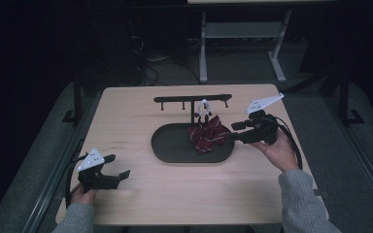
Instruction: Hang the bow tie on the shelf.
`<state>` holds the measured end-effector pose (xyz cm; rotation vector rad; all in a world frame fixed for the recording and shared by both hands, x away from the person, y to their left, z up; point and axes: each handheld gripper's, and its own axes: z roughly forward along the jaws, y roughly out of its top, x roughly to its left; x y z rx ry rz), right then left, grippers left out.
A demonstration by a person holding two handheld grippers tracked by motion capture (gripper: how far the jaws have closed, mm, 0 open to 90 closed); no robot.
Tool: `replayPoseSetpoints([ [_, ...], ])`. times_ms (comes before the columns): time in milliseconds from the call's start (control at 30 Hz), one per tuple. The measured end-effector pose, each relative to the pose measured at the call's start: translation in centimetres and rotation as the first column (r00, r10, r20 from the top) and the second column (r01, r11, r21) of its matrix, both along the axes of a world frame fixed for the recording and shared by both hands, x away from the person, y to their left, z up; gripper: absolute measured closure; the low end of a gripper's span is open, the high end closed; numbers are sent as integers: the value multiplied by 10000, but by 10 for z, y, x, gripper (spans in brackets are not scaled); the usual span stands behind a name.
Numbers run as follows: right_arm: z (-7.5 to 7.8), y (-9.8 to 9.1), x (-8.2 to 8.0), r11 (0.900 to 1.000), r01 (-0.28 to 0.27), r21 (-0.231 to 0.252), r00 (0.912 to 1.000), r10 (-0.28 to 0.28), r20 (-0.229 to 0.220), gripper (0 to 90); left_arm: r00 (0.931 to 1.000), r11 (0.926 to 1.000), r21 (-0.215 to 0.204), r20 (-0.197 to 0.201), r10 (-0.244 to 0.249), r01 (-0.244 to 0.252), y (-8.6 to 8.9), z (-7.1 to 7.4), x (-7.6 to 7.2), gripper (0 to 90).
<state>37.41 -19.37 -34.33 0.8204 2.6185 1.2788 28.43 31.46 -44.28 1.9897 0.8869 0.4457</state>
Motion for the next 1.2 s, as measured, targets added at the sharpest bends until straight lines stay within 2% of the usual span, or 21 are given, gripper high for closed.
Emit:
replayPoseSetpoints([
  [200, -8, -6, -4, 10000, 55, -27, 9997, -55, -219, 496, 10000, 10000, 9, 12, -9, 9, 0, 0, 0, 130],
  [300, -9, -8, -6, 9999, 97, 41, 9999, -96, -110, 498, 10000, 10000, 35, 32, -23, 23, 0, 0, 0, 130],
  [467, -17, -14, -11, 9997, 186, 153, 9993, -181, -321, 487, 10000, 10000, 21, 23, -20, 20, 0, 0, 0, 130],
  [1200, -37, -38, -29, 9982, 531, 281, 9966, -512, -645, 482, 10000, 10000, 63, 55, -45, 44, 0, 0, -1, 130],
])
